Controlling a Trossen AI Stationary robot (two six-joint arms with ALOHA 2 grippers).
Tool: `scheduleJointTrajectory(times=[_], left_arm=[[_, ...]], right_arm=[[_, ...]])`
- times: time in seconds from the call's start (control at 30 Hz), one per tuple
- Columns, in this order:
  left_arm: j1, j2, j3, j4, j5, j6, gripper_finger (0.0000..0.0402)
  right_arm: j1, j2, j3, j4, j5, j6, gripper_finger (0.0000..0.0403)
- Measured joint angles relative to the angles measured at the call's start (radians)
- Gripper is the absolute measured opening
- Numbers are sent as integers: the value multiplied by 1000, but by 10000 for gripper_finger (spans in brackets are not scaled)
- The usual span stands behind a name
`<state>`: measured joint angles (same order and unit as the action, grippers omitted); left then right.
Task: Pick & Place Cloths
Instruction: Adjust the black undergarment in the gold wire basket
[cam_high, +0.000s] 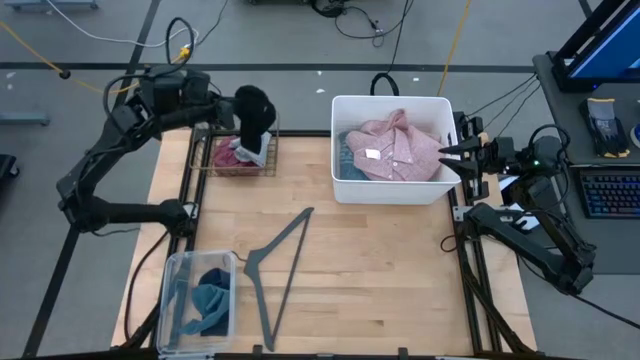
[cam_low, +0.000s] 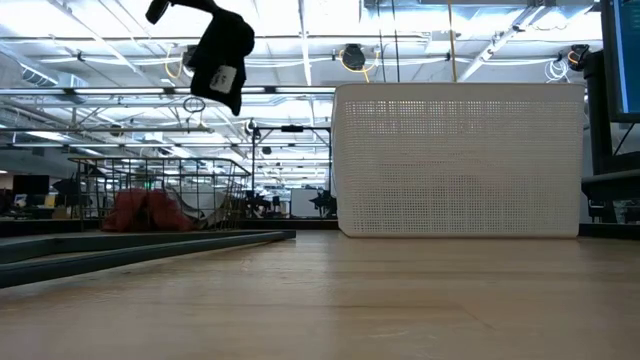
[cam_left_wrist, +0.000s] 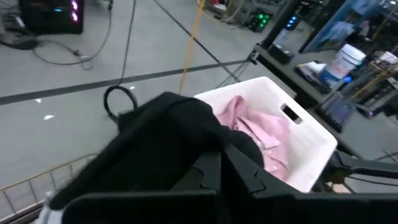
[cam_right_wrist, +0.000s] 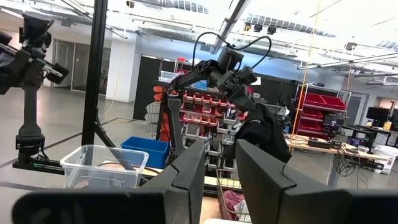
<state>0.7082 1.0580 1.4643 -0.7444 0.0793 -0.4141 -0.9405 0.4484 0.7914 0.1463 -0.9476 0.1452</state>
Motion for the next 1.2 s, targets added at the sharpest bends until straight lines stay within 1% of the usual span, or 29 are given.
scheduleJointTrajectory(times=[0.13, 0.2, 0.27, 0.47, 0.53, 0.67, 0.77, 0.93, 1.03, 1.2], left_arm=[[0, 0, 0, -4, 6, -7, 0], [0, 1, 0, -15, -16, -15, 0], [0, 4, 0, -45, -59, -35, 0], [0, 38, 0, -240, -267, -180, 0], [0, 60, 0, -290, -313, -214, 0], [0, 118, 0, -342, -373, -243, 0], [14, 176, 0, -371, -390, -222, 0], [41, 288, 0, -405, -394, -94, 0], [73, 348, 0, -458, -399, -53, 0], [123, 399, 0, -557, -476, -31, 0]], right_arm=[[0, 0, 0, 0, -1, 0, 84], [0, 0, 0, 0, -1, 0, 84], [0, 0, 0, 0, -1, 0, 84], [0, 0, 0, 0, -1, 0, 84], [0, 0, 0, 0, -1, 0, 84], [0, 0, 0, 0, -1, 0, 84], [0, 0, 0, 0, 1, 0, 84], [0, 0, 0, 0, 1, 2, 84], [0, 0, 0, 0, 1, 25, 84], [0, 0, 0, 0, 2, 29, 84]])
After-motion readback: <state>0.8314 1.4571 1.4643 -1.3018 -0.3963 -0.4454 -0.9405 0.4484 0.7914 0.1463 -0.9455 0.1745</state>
